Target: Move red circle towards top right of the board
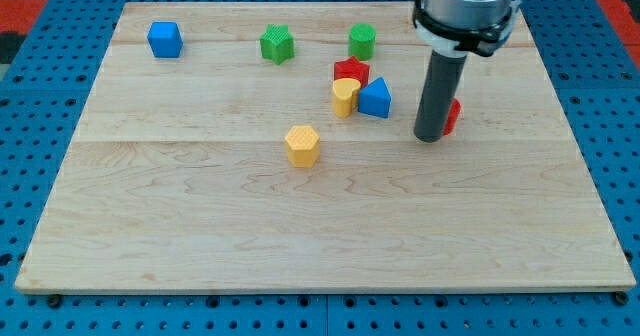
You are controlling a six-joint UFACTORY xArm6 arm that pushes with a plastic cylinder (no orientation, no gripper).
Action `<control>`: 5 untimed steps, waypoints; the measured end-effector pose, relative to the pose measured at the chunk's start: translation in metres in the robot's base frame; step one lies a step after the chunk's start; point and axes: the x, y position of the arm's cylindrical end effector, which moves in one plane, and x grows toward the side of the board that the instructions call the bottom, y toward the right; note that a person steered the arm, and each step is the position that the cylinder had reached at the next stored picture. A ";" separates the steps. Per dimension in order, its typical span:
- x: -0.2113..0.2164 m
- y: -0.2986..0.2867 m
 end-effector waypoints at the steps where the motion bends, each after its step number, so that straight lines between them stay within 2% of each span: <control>1: -0.029 0.017; 2: -0.071 0.032; 3: -0.084 0.053; 4: -0.070 0.054; 5: -0.088 0.066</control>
